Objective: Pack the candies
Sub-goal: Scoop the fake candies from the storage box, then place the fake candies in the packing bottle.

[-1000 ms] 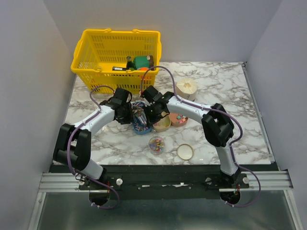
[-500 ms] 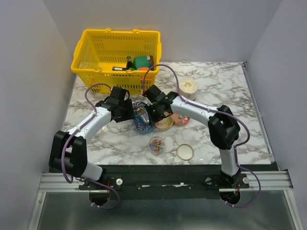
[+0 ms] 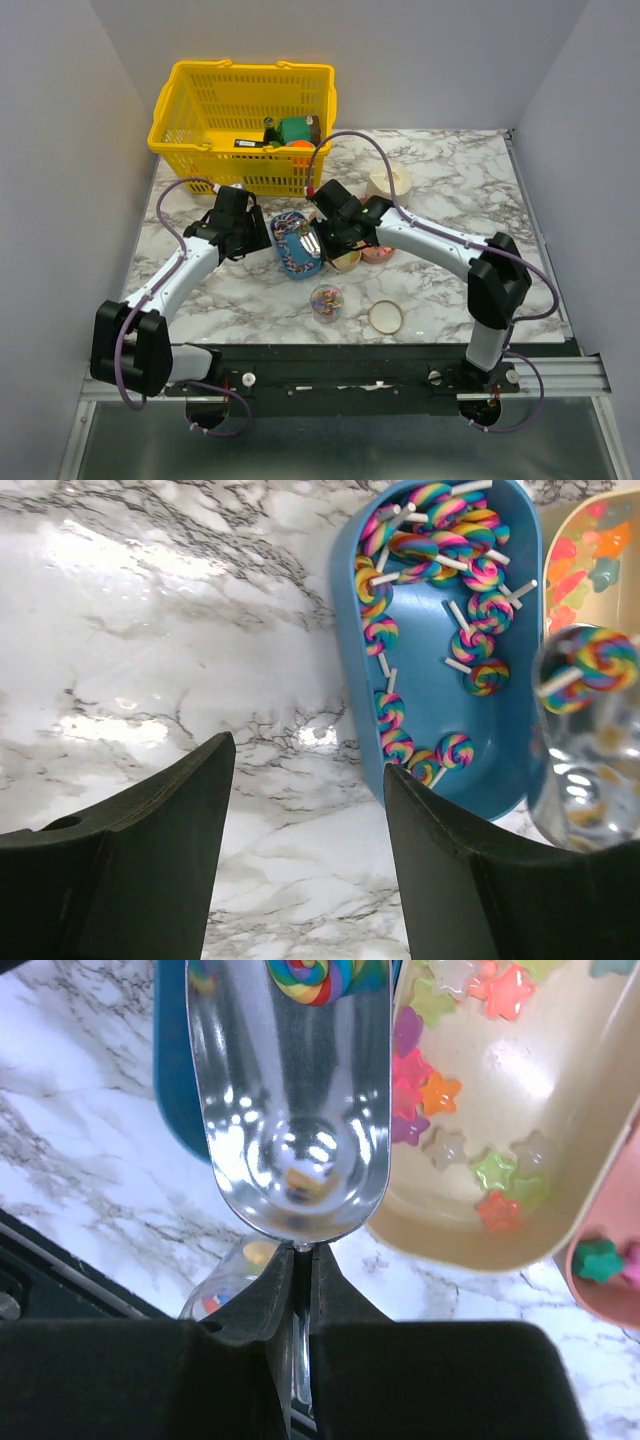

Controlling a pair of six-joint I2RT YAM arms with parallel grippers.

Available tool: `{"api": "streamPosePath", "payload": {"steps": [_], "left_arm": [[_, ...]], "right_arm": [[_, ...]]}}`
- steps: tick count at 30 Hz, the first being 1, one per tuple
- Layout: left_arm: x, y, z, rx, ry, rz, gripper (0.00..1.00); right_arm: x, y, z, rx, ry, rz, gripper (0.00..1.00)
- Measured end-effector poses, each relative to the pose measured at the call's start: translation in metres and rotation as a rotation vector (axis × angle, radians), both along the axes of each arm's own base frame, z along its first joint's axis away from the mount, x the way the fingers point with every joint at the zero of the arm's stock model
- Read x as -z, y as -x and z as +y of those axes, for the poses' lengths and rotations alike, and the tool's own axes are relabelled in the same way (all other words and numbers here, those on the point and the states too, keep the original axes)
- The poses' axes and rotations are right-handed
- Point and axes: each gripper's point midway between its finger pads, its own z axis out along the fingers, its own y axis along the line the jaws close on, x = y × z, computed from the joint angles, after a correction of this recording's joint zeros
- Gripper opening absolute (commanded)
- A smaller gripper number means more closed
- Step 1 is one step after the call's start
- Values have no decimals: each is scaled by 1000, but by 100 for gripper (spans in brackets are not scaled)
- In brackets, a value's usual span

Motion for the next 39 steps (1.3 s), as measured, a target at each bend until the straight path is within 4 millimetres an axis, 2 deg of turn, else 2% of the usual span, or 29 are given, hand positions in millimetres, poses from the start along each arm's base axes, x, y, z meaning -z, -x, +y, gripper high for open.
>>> {"api": "streamPosePath", "payload": {"steps": [7,12,22,29,32,39], "left_arm": [[-16,1,12,-39,-10,-100,74],[-19,1,15,-52,-14,-135,74],[-19,0,16,-56,-16,-146,75],[-20,-3,16,-56,-14,-156,75],[-21,-3,16,-56,-12,-161,75],[-22,-3,16,-53,-15,-163,75]], "right_arm": [[-51,29,-19,-15,-30,-87,1],[-68,58,-38,-36,-27,-94,1],[-59,118,-65,-105,70,-8,1],[-35,152,-77,-140,108,153,1],[-32,161,-80,-150,115,202,1],[-31,170,-74,-172,121,271,1]]}}
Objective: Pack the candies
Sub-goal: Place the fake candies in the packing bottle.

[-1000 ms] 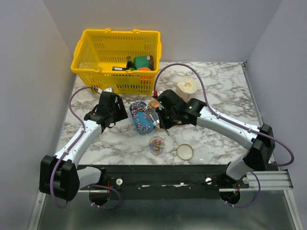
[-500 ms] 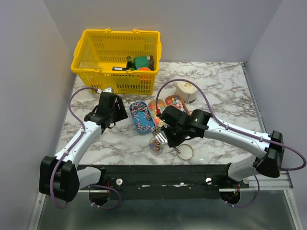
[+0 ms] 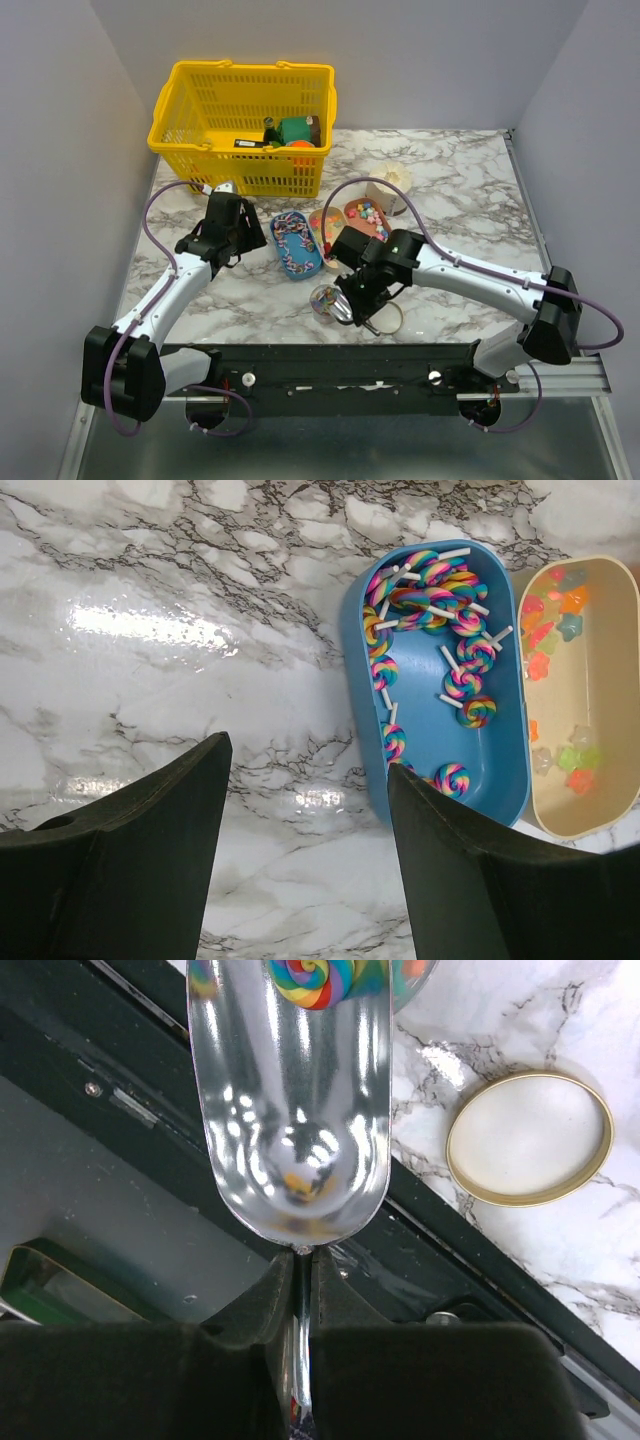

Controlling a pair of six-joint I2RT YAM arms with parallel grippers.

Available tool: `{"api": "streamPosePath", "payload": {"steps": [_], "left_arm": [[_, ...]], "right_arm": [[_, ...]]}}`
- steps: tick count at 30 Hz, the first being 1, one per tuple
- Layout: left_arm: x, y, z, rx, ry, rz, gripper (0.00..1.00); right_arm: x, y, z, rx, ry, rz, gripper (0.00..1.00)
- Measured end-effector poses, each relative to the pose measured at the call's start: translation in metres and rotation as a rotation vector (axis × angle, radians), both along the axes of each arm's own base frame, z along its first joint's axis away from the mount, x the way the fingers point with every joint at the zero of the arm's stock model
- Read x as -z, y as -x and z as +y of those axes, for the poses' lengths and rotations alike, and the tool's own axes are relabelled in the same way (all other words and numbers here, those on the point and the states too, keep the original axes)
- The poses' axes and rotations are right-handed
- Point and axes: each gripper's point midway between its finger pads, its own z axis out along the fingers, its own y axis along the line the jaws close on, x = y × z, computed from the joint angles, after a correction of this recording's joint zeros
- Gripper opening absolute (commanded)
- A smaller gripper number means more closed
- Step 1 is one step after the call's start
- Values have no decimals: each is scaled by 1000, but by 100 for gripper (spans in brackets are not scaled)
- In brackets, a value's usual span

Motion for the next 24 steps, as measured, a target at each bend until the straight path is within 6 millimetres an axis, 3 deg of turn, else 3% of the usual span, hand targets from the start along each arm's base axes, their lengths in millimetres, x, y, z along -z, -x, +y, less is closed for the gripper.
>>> {"api": "streamPosePath", "payload": {"steps": [10,24], "left_arm": [[-1,0,0,2,-2,-5,75],[-2,0,1,0,-1,-8,75]], "right_arm": [[13,17,-1,10,98,147,1],[2,27,6,29,139,256,1]]}}
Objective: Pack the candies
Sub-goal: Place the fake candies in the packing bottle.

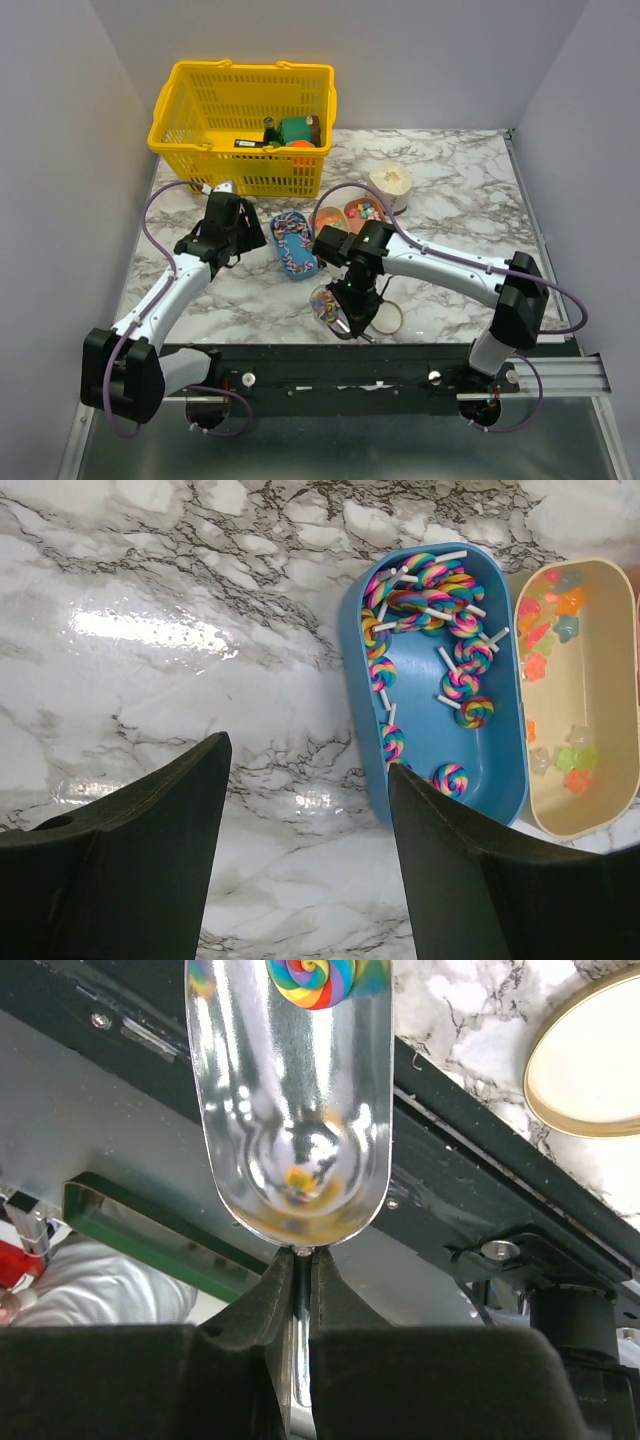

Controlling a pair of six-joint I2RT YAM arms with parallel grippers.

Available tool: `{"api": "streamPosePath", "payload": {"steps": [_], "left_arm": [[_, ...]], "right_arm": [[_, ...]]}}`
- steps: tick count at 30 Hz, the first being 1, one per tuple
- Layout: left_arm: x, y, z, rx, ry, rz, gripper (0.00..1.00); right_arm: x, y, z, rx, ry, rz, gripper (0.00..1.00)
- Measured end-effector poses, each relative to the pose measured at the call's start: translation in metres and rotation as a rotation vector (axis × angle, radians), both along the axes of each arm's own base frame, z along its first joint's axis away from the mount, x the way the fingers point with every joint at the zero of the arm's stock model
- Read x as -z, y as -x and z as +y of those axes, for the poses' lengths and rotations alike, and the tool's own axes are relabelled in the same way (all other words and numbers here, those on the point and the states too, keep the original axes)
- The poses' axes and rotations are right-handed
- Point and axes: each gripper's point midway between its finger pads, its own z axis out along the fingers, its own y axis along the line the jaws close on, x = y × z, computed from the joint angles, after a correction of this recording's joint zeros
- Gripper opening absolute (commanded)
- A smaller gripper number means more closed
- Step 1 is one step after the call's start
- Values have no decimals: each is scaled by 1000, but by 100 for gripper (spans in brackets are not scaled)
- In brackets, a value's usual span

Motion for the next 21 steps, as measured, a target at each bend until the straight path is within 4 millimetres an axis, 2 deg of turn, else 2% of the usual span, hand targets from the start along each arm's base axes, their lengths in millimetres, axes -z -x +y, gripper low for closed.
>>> {"api": "streamPosePath", "payload": {"steps": [7,14,21], "left_arm": [[-3,0,0,0,3,-9,75],[-4,0,0,0,4,-12,75],[-7,0,2,-7,0,-24,75]], "right_arm": [[-6,-8,10,34,-20,44,1],[-17,-16,17,113,-93,169,1],[-13,0,11,193,-100,348,1]]}}
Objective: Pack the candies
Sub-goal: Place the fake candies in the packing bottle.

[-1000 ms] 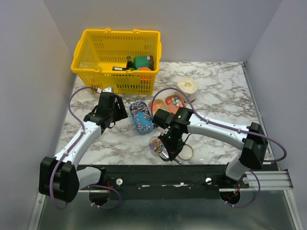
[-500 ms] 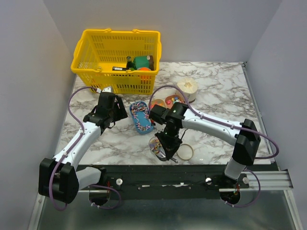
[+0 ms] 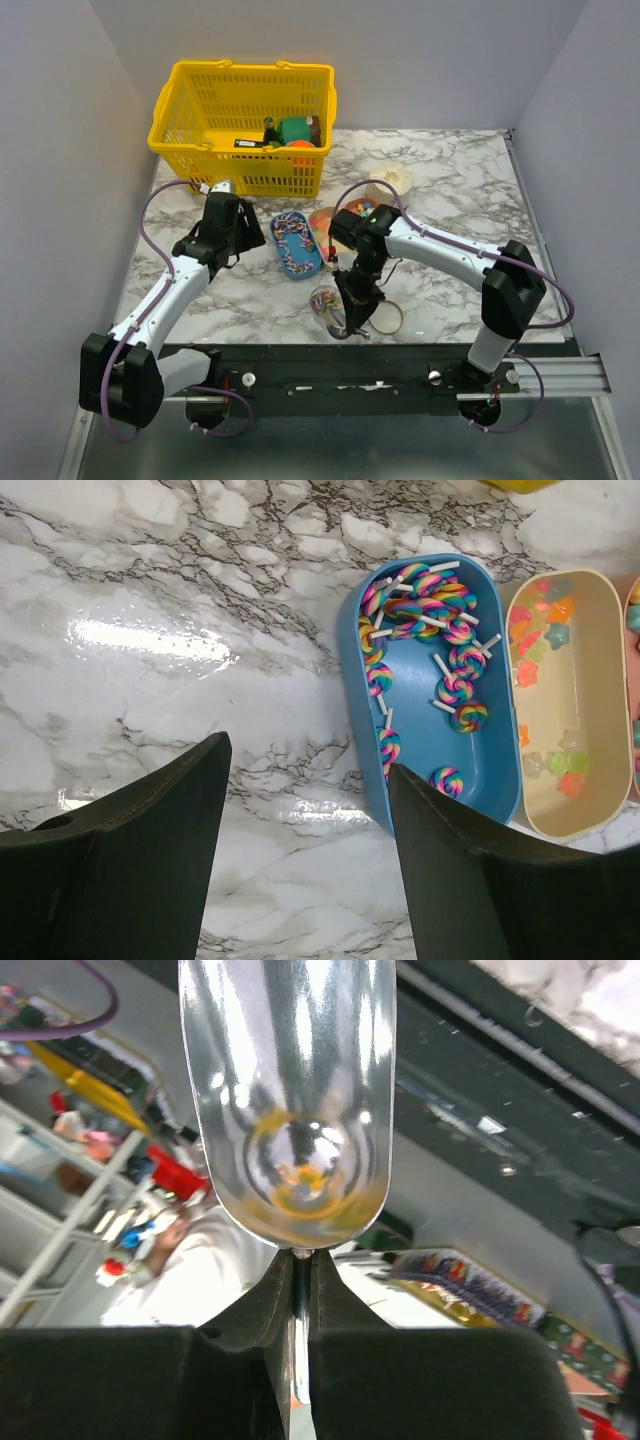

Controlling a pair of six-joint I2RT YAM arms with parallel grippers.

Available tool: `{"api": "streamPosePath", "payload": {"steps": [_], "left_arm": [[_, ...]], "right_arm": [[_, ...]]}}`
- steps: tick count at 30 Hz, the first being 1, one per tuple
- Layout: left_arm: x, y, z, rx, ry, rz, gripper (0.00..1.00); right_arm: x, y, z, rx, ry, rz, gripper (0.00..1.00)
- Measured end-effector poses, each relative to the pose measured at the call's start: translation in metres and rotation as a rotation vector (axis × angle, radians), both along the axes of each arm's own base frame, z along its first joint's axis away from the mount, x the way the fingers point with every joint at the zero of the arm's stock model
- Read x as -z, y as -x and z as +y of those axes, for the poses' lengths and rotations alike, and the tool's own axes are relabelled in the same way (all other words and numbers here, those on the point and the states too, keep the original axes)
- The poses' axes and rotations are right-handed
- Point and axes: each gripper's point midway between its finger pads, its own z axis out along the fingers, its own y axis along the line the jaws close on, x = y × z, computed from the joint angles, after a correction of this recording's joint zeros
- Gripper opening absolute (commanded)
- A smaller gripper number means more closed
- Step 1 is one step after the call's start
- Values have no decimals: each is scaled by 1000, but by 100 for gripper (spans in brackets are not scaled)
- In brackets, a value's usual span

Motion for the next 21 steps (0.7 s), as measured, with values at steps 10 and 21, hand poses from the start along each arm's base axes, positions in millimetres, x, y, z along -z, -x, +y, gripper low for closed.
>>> {"api": "streamPosePath", "payload": {"steps": [10,21], "left_arm": [[0,0,1,-3,-2,-2,75],[1,1,1,-4,-3,-1,77]], "right_arm": [[-31,-5,14,132,-136,87,1],[-49,-45,-11,286,-169,-76,1]]}}
